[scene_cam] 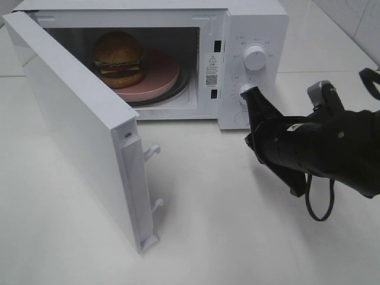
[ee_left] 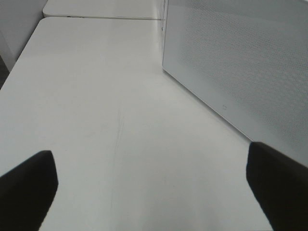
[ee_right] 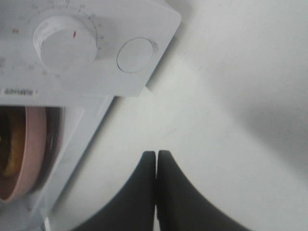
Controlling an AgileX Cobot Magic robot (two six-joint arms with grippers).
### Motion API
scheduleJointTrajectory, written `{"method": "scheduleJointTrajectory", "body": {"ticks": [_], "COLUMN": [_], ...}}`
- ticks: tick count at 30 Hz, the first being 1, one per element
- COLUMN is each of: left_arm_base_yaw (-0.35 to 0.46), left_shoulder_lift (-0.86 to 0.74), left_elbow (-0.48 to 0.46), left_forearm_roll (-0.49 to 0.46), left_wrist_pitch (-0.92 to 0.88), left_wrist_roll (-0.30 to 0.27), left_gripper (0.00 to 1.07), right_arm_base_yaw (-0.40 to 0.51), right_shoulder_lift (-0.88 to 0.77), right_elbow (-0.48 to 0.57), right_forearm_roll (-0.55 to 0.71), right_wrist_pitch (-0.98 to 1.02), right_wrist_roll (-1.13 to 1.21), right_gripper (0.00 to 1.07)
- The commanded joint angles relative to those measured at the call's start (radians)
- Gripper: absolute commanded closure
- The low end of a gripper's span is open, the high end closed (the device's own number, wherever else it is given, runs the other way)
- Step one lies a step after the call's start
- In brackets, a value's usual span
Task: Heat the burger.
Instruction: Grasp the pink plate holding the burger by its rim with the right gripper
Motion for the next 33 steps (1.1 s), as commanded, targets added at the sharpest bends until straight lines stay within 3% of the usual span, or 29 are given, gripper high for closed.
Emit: {"method": "scheduleJointTrajectory", "body": {"ticks": [1, 6, 10, 18, 23, 29, 33], "left_arm_base_yaw": [0.005, 0.005, 0.005, 0.005, 0.005, 0.005, 0.005], "left_shoulder_lift": [-0.017, -0.017, -0.017, -0.017, -0.017, -0.017, -0.017], "left_elbow": [0.001, 0.001, 0.001, 0.001, 0.001, 0.001, 0.001], "left_forearm_roll": [-0.004, -0.004, -0.004, -0.004, -0.004, -0.004, -0.004], "left_wrist_pitch": [0.002, 0.002, 0.002, 0.002, 0.002, 0.002, 0.002], "left_wrist_roll": [-0.001, -0.001, -0.001, -0.001, -0.001, -0.001, -0.001], "left_gripper": [0.07, 0.07, 0.07, 0.07, 0.07, 0.07, 0.07], "right_arm_base_yaw": [-0.015, -0.082, -0.110, -0.153, -0.153, -0.153, -0.153], "right_shoulder_lift": [-0.035, -0.102, -0.118, -0.135, -0.140, -0.148, -0.148], "right_elbow": [0.003, 0.003, 0.002, -0.010, -0.083, -0.144, -0.197], "right_forearm_roll": [-0.007, -0.016, -0.062, -0.338, -0.566, -0.642, -0.674], "right_wrist_pitch": [0.088, 0.307, 0.411, 0.682, 0.893, 1.020, 1.152], "right_wrist_roll": [-0.128, -0.430, -0.519, -0.580, -0.610, -0.750, -1.015], "right_gripper": [1.07, 1.07, 1.07, 1.06, 1.05, 1.04, 1.03]}}
